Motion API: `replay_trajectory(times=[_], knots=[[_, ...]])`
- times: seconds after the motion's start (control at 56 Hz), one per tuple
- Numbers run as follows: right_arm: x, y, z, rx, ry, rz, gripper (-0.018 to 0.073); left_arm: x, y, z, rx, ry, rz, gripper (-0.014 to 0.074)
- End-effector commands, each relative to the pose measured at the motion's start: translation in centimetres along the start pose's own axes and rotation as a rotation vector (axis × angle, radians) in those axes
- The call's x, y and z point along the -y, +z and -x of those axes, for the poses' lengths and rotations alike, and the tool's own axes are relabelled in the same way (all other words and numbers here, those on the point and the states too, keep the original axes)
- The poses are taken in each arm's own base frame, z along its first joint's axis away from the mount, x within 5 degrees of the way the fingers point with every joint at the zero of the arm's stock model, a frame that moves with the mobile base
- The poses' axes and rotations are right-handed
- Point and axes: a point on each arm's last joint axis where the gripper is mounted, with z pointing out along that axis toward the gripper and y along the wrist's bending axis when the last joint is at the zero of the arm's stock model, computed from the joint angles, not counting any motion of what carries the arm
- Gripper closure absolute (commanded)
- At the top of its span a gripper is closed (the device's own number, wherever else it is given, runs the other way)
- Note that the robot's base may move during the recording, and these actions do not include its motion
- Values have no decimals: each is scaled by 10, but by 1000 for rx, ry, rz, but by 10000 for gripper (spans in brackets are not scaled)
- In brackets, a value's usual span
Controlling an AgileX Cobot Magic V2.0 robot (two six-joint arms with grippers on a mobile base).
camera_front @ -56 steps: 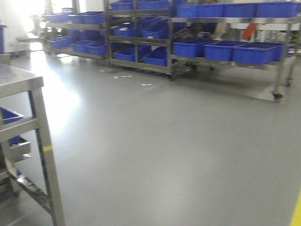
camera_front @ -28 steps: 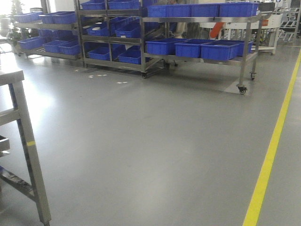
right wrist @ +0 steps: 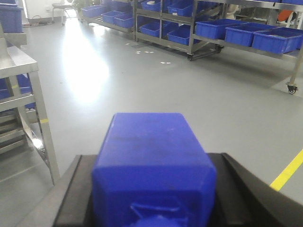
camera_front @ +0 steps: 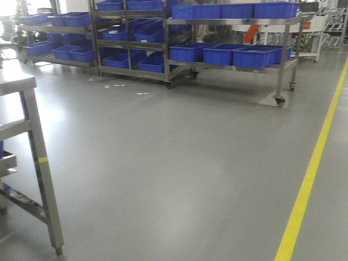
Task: Pick and sort blue part to right shelf
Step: 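Drive the base away from the table holding both blue parts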
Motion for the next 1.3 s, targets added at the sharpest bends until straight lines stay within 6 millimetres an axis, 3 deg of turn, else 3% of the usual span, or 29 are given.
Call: replay_trajectory(times=[0.0,1.285], knots=[[-1,-2,16,109,-21,11,353,4,-3,17,105,0,-35,314],[-1,-1,16,105,-21,11,353,4,-2,17,101,0,-35,314]])
